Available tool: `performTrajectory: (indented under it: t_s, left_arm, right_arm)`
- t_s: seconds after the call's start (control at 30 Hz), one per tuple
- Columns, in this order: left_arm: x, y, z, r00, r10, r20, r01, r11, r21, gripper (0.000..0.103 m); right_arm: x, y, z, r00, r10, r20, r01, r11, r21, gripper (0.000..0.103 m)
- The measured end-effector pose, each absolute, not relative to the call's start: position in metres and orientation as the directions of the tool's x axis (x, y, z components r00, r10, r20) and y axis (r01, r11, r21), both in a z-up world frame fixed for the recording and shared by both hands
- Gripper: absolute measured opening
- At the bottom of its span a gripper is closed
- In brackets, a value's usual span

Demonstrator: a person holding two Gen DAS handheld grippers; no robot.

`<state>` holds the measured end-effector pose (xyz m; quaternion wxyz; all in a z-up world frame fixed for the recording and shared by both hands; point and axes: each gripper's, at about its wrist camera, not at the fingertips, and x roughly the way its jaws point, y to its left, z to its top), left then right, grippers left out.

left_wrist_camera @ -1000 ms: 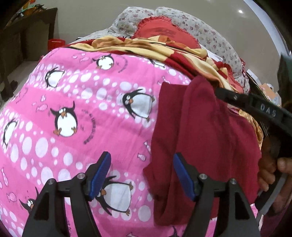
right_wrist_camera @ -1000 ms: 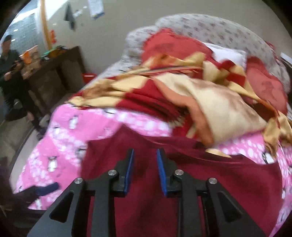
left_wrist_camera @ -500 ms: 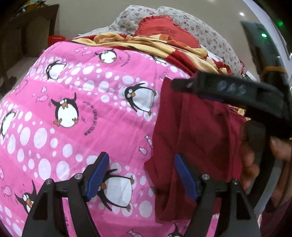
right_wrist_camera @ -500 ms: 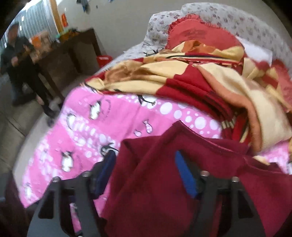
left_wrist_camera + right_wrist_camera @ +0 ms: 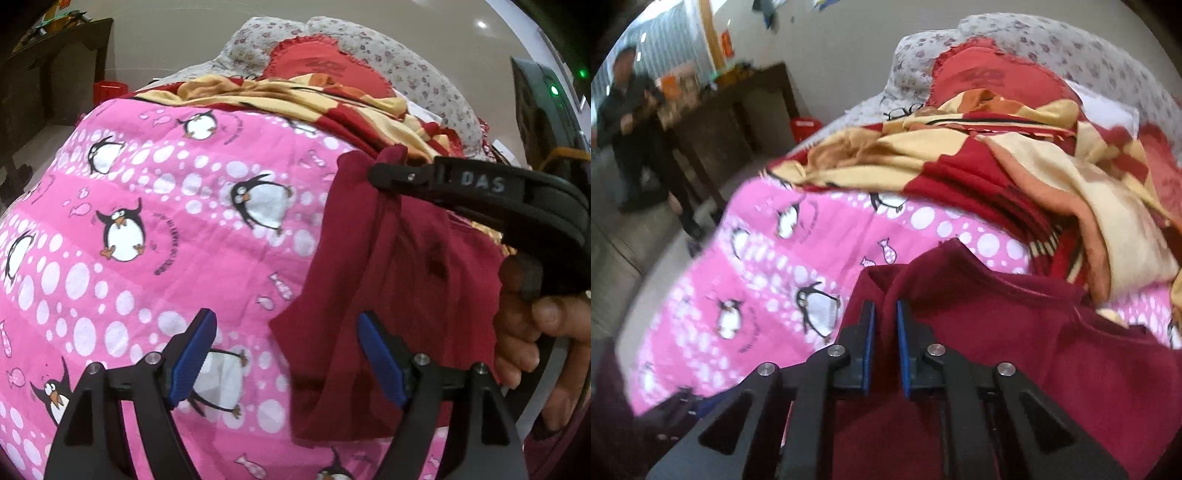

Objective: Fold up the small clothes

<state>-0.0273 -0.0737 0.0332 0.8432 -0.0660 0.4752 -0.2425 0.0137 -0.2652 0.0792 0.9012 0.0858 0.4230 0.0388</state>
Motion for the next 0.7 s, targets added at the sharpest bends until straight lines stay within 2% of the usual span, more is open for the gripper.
performTrajectory:
  t_s: [0.23, 0.33, 0.5, 0.57, 0.67, 0.7]
  left_arm:
    - [-0.037, -0.082, 0.042, 0.368, -0.61, -0.702, 0.425, 0.781, -0.457, 0.09]
    - [-0.039, -0.089, 0.039, 0.366, -0.616, -0.698, 0.456, 0.772, -0.442, 0.091]
    - [-0.032, -0.103, 0.019, 0.331, -0.562, -0.758, 0.446, 0.801, -0.399, 0.088]
    - [-0.034, -0.104, 0.017, 0.309, -0.578, -0.755, 0.453, 0.788, -0.417, 0.06]
    - [-0.04, -0.108, 0.022, 0.32, -0.58, -0.749, 0.488, 0.779, -0.394, 0.042]
    - [-0.041, -0.109, 0.022, 0.322, -0.579, -0.749, 0.491, 0.779, -0.391, 0.04]
  right_arm:
    - [0.001, -0.287, 0.084, 0.656, 0.244, -0.714, 0.021, 0.94, 0.341, 0.006]
    - [-0.001, -0.289, 0.086, 0.659, 0.259, -0.707, 0.017, 0.934, 0.358, 0.006]
    - [-0.005, -0.289, 0.093, 0.669, 0.263, -0.695, 0.002, 0.935, 0.355, 0.006]
    - [-0.007, -0.29, 0.095, 0.67, 0.261, -0.695, -0.001, 0.937, 0.35, 0.006]
    - [-0.002, -0.288, 0.09, 0.64, 0.242, -0.73, 0.011, 0.946, 0.323, 0.008]
    - [-0.001, -0.287, 0.088, 0.632, 0.237, -0.738, 0.014, 0.949, 0.316, 0.01]
